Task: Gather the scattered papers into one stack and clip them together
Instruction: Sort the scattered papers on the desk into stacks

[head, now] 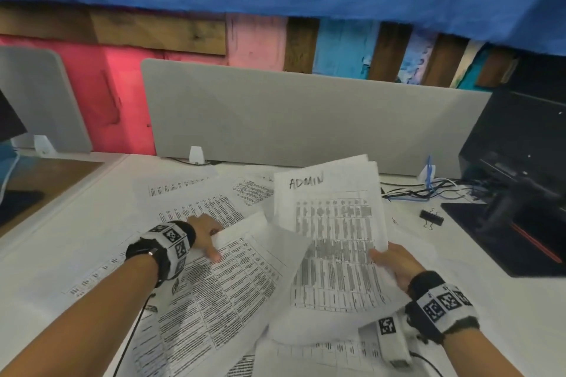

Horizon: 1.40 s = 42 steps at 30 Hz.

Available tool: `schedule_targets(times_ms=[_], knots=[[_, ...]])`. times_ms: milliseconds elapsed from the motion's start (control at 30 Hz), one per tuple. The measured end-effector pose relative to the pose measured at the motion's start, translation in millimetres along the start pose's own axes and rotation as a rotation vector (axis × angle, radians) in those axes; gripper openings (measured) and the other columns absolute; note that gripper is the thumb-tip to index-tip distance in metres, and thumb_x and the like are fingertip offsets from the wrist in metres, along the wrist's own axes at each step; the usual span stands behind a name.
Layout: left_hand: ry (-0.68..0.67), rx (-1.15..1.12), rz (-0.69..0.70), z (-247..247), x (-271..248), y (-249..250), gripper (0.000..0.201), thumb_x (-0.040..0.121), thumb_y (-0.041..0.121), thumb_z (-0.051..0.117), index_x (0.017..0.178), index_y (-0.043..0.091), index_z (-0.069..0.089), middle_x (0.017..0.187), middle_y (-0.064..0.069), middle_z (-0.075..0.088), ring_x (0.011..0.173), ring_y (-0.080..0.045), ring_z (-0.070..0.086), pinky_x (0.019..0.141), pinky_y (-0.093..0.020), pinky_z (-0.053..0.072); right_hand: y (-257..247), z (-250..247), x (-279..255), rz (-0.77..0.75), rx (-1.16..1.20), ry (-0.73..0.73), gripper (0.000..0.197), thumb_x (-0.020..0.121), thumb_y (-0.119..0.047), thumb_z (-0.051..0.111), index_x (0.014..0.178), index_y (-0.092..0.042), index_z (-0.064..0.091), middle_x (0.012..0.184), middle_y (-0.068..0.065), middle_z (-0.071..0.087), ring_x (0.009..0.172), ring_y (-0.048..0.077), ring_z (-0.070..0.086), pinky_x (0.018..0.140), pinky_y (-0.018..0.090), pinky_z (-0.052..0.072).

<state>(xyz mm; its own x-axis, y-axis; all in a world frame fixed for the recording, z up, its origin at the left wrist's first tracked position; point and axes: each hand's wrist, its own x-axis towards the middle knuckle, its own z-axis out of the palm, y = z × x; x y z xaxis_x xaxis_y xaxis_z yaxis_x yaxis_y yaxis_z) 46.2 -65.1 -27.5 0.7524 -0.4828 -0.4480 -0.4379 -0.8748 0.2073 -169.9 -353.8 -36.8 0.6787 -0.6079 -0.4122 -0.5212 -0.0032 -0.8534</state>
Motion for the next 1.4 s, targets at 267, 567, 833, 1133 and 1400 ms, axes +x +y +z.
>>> schedule_targets(times_ms=[267, 567, 833, 1133, 1400], knots=[[0.190, -0.191, -0.003, -4, 8, -5, 0.007, 0.085, 0.021, 0.062, 0.086, 0.016, 0.057, 0.091, 0.001, 0.057, 0.104, -0.023, 0.053, 0.072, -0.020, 0.041, 17, 1, 11, 0.021, 0.108, 0.160, 0.041, 0.094, -0.008, 0.045, 0.132, 0.003, 0.038, 0.097, 0.013, 0.056, 0.085, 0.027, 0.053, 0.084, 0.039, 0.040], [0.260, -0.134, -0.511, -7, 7, -61, 0.025, 0.085, 0.026, 0.058, 0.105, 0.012, 0.060, 0.131, -0.013, 0.054, 0.123, -0.034, 0.049, 0.108, -0.043, 0.036, 24, 7, 10, -0.016, 0.048, 0.135, 0.039, 0.092, -0.006, 0.046, 0.131, 0.002, 0.041, 0.115, 0.018, 0.054, 0.100, 0.029, 0.048, 0.097, 0.041, 0.039], [0.380, -0.441, -0.476, -14, 11, -43, 0.047, 0.088, 0.017, 0.059, 0.128, -0.001, 0.045, 0.134, -0.015, 0.051, 0.128, -0.028, 0.047, 0.103, -0.030, 0.039, 11, 14, -6, -0.074, -0.108, -0.111, 0.040, 0.092, -0.002, 0.045, 0.131, 0.002, 0.042, 0.128, 0.020, 0.054, 0.113, 0.033, 0.051, 0.097, 0.038, 0.040], [0.391, -1.036, -0.092, -45, -11, -73, 0.047, 0.086, -0.006, 0.056, 0.131, -0.005, 0.045, 0.136, -0.023, 0.048, 0.110, -0.031, 0.054, 0.101, -0.041, 0.039, 22, 1, 10, -0.013, 0.128, 0.114, 0.042, 0.090, 0.002, 0.048, 0.131, 0.002, 0.043, 0.126, 0.022, 0.055, 0.114, 0.038, 0.053, 0.099, 0.051, 0.042], [0.166, -1.268, 0.115, -54, -30, -75, 0.031, 0.093, -0.005, 0.039, 0.122, 0.001, 0.048, 0.093, -0.011, 0.075, 0.062, -0.014, 0.069, 0.057, -0.027, 0.056, 27, -27, 8, -0.093, 0.453, 0.263, 0.046, 0.089, 0.006, 0.045, 0.134, -0.001, 0.041, 0.130, 0.022, 0.051, 0.103, 0.032, 0.052, 0.098, 0.051, 0.041]])
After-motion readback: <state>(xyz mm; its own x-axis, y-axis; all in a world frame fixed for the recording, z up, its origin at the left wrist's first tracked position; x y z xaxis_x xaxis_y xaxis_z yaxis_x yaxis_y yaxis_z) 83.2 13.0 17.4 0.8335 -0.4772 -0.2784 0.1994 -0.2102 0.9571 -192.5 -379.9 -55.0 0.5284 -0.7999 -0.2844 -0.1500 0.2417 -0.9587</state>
